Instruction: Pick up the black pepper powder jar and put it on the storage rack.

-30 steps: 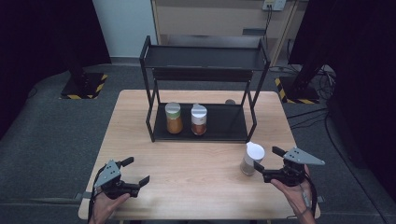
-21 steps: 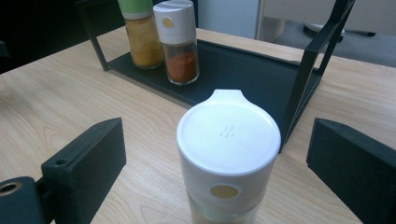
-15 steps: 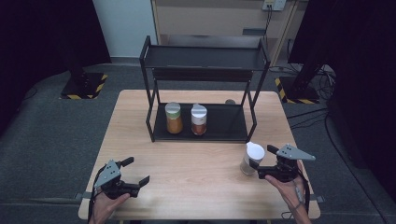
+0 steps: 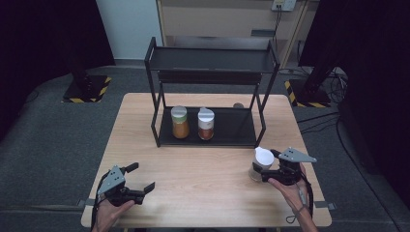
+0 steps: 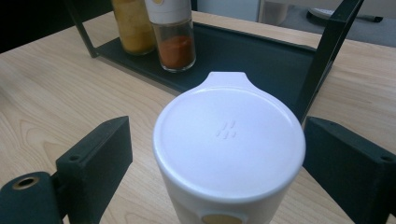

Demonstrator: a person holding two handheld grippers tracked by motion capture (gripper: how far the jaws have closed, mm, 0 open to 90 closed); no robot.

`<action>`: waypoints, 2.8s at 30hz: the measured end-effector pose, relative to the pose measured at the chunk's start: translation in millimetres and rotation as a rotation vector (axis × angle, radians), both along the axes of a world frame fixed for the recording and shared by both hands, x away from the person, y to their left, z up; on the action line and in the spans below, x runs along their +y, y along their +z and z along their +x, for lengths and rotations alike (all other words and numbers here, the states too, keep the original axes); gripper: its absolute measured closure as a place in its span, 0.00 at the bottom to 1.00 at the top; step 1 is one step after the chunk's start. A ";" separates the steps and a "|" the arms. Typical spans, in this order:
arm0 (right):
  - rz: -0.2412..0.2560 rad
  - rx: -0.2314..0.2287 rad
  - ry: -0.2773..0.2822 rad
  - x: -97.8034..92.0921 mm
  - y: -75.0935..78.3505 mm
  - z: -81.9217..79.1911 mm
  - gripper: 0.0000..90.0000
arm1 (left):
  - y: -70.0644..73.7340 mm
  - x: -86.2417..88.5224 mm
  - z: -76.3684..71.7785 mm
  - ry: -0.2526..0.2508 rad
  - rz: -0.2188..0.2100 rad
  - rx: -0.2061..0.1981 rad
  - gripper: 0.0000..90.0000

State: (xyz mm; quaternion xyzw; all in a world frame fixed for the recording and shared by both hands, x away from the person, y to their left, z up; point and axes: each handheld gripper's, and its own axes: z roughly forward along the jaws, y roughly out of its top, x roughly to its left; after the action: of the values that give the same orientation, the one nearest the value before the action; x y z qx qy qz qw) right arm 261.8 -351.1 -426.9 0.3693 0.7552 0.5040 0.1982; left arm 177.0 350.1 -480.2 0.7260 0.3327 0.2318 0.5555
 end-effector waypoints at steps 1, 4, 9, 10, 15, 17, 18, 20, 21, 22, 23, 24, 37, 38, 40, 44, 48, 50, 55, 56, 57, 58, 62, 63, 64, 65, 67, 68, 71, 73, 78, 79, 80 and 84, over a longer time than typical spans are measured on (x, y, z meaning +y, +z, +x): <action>0.002 0.001 0.000 0.2 -0.9 1.0 0.13 | 0.0 0.0 0.0 0.000 0.000 0.000 0.01; 0.002 0.003 -0.004 1.2 -2.5 2.7 0.15 | 0.1 0.0 -0.1 0.000 0.000 0.000 0.01; -0.004 0.005 -0.010 2.6 -5.4 3.3 0.20 | 0.0 0.2 -0.1 0.000 -0.001 -0.001 0.01; -0.008 0.003 -0.012 2.9 -5.9 3.1 0.21 | -0.1 0.2 0.0 0.000 -0.001 0.000 0.01; -0.010 -0.003 -0.011 2.2 -8.6 3.3 0.30 | -0.1 0.2 -0.1 0.001 -0.001 0.000 0.01; -0.009 -0.007 -0.003 1.4 -9.6 3.2 0.33 | -0.2 0.4 0.0 0.001 -0.002 0.000 0.01; -0.013 -0.012 -0.004 2.2 -9.3 2.5 0.34 | -0.2 0.4 -0.1 0.001 -0.002 -0.001 0.01; -0.021 -0.014 0.001 2.3 -8.3 3.0 0.34 | -0.3 0.5 0.0 0.001 -0.003 0.000 0.01; -0.022 -0.016 0.003 2.1 -8.3 3.1 0.34 | -0.2 0.5 0.0 0.001 -0.002 0.000 0.01; -0.024 -0.018 0.005 1.9 -8.4 3.2 0.34 | -0.3 0.5 0.0 0.000 -0.003 -0.001 0.01; -0.025 -0.019 0.008 1.3 -8.4 3.6 0.34 | -0.3 0.5 0.0 0.000 -0.003 -0.001 0.01; -0.025 -0.019 0.012 0.7 -8.2 4.2 0.34 | -0.3 0.4 0.1 0.000 -0.003 -0.001 0.01; -0.037 -0.025 0.071 0.3 -3.5 11.4 0.34 | -0.5 0.9 0.4 0.000 -0.004 0.001 0.01; -0.037 -0.026 0.080 0.5 -2.7 12.3 0.34 | -0.6 0.8 0.4 0.000 -0.004 0.000 0.01; -0.040 -0.026 0.091 2.2 -0.1 14.0 0.34 | -0.6 0.6 0.5 -0.001 -0.004 0.000 0.01; -0.043 -0.027 0.117 6.4 5.8 18.4 0.34 | -0.6 0.7 0.5 -0.001 -0.004 0.001 0.01; -0.034 -0.031 0.145 10.1 12.2 23.1 0.34 | -0.7 1.0 0.6 -0.001 -0.005 0.001 0.01; -0.035 -0.034 0.160 12.2 15.9 25.9 0.34 | -0.7 0.9 0.7 -0.002 -0.005 0.001 0.01; -0.033 -0.034 0.192 18.7 23.1 32.7 0.34 | -0.7 0.9 1.0 -0.002 -0.004 0.003 0.01; -0.031 -0.034 0.198 20.2 24.4 34.1 0.34 | -0.7 0.9 1.0 -0.002 -0.004 0.003 0.01; -0.030 -0.033 0.204 21.8 25.9 35.6 0.34 | -0.7 0.8 1.0 -0.003 -0.004 0.003 0.01; -0.031 -0.033 0.210 23.5 27.6 37.1 0.34 | -0.7 0.7 1.0 -0.003 -0.003 0.003 0.01; -0.036 -0.034 0.229 30.8 34.1 43.6 0.35 | -0.9 0.6 1.5 -0.005 -0.003 0.004 0.01; -0.035 -0.032 0.231 32.6 35.5 45.5 0.35 | -0.9 0.7 1.5 -0.005 -0.003 0.003 0.01; -0.034 -0.033 0.234 34.5 36.6 47.3 0.35 | -0.9 0.8 1.5 -0.005 -0.003 0.004 0.01; -0.035 -0.032 0.236 36.6 38.2 49.1 0.35 | -0.8 0.9 1.5 -0.006 -0.004 0.004 0.01; -0.038 -0.035 0.240 40.6 40.7 52.8 0.35 | -0.8 1.0 1.5 -0.006 -0.004 0.004 0.01; -0.039 -0.034 0.241 42.6 42.1 54.6 0.35 | -0.8 1.1 1.5 -0.006 -0.004 0.004 0.01; -0.033 -0.034 0.241 47.2 44.6 60.2 0.35 | -0.9 1.2 1.4 -0.006 -0.005 0.003 0.01; -0.034 -0.035 0.238 50.7 46.3 63.1 0.35 | -0.9 1.3 1.5 -0.006 -0.005 0.004 0.01; -0.029 -0.039 0.229 57.5 49.9 70.0 0.35 | -0.8 1.5 1.4 -0.005 -0.006 0.004 0.01; -0.030 -0.041 0.225 59.5 51.4 72.0 0.35 | -0.8 1.5 1.4 -0.006 -0.005 0.004 0.01; -0.030 -0.044 0.223 60.7 52.0 73.0 0.35 | -0.8 1.4 1.4 -0.006 -0.005 0.004 0.01; -0.028 -0.046 0.206 66.9 54.5 77.9 0.35 | -0.9 1.1 1.6 -0.009 -0.004 0.003 0.01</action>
State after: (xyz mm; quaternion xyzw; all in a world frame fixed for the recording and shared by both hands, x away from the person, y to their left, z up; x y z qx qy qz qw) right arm 339.7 -284.2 -372.4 0.2752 0.7914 0.5195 0.1676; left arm 178.6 351.2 -481.1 0.7266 0.3308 0.2277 0.5575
